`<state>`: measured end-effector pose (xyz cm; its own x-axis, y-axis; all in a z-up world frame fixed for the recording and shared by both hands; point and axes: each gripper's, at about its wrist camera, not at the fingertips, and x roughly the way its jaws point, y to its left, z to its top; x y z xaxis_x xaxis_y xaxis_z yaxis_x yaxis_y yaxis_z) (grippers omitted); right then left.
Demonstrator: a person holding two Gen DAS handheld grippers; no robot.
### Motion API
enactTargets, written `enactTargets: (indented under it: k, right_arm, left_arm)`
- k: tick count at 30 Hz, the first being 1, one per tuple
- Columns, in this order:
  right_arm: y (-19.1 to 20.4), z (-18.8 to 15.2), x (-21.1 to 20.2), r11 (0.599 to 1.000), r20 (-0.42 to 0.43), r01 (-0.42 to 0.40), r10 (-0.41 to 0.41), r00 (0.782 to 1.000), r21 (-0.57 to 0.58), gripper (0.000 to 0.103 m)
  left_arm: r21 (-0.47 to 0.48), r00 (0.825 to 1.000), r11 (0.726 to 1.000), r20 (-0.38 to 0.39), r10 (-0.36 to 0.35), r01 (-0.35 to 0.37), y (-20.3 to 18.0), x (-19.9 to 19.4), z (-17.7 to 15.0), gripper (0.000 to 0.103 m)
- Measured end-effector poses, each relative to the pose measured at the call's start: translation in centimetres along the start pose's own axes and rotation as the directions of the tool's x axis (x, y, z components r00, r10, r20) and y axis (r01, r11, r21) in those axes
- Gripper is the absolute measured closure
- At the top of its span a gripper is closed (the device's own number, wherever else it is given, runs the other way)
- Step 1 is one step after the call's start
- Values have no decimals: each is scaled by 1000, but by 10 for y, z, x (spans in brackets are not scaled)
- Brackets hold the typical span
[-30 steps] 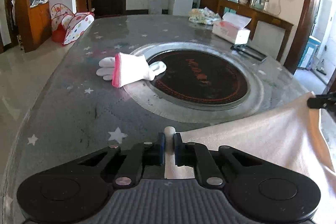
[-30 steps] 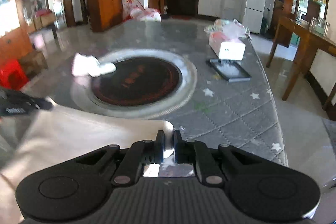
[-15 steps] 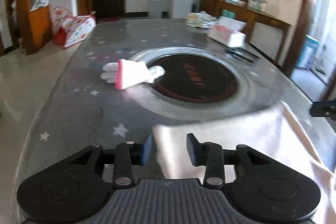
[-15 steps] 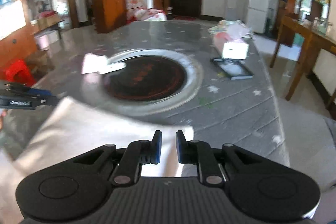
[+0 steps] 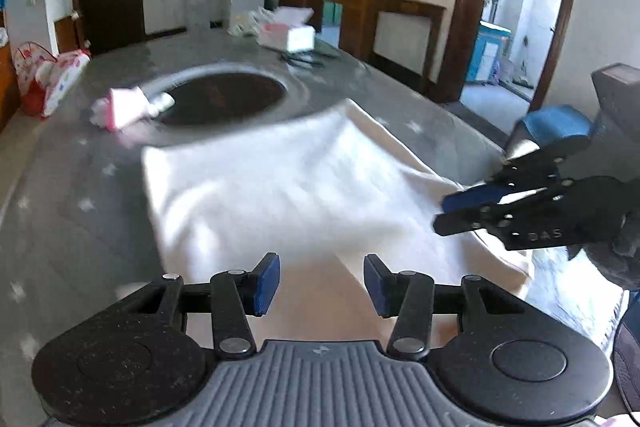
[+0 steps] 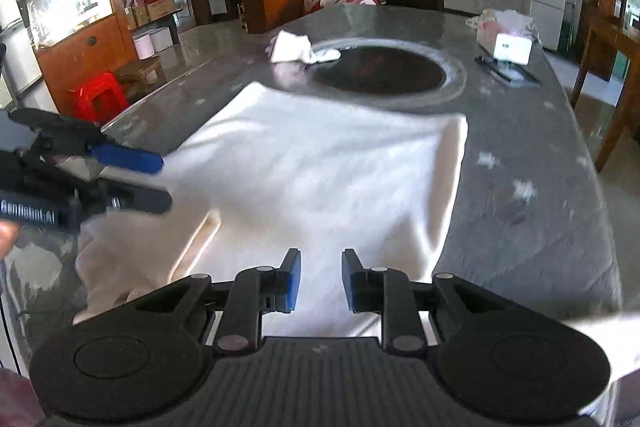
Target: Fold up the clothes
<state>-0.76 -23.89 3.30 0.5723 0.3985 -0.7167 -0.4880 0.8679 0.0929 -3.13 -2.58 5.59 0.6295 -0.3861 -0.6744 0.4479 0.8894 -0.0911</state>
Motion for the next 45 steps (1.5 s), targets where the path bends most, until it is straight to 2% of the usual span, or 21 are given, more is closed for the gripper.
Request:
enactTargets:
  k: [2,7,11,12,14,16,20,23,27,29,32,36,39,41,45]
  right_arm:
    - [3,-8,-2,1000,-1,-8,8,1000,11,81]
    - [4,-20,-2,999,9,-8,8,1000,47,80]
    - [3,-26,-1,997,18,-12,10,1000,77,75]
    - [4,-26,-1,997,20,-14,13,1000,78,74]
    - [5,-26,0,997,24,-17,15,1000,77,72]
    - [5,-26,0,997,27,-16,14,1000,81,72]
    - [4,-27,0,995,32,-17,14,999,94,72]
    - [5,-26,1,996,30,-14,11,999,89,72]
    - [5,-26,1,996,29,-11,8,1000,89,71]
    - [5,-26,1,996,28,-13,10,1000,93,70]
    - [7,-27,1,996,29,-10,7,1000,88,69]
    - [7,-25,2,996,23,-8,6,1000,85,67]
    - [8,-25,2,997,20,-11,9,1000,80,65]
    - [9,-25,2,997,21,-11,9,1000,78,64]
    - [8,-26,2,997,22,-16,14,1000,81,64]
  left_arm:
    - [-11,1000,1000,-17,-14,13,-8,4,-6,52]
    - [12,998,1000,-59,28,-27,-24,20,-17,52]
    - [39,997,997,-38,65,-63,-30,22,-23,55]
    - [44,997,997,-34,72,-71,-31,22,-24,60]
    - [36,997,997,-27,75,-74,-27,19,-25,82]
    - [11,997,998,-16,70,-69,-20,13,-24,94]
    - [-56,993,993,64,103,-100,2,-15,-22,97]
    - [-149,976,976,122,179,-160,32,-46,-22,98]
    - [-266,954,939,145,261,-217,72,-81,-29,98]
    - [-282,961,937,123,248,-206,79,-86,-33,98]
    - [-238,981,960,86,175,-150,66,-79,-38,96]
    - [-85,996,994,48,69,-64,21,-53,-42,90]
    - [4,999,999,22,42,-42,-3,-32,-41,77]
    - [43,999,999,14,33,-33,-11,-22,-40,57]
    - [112,1000,994,-18,21,-19,-26,-2,-40,55]
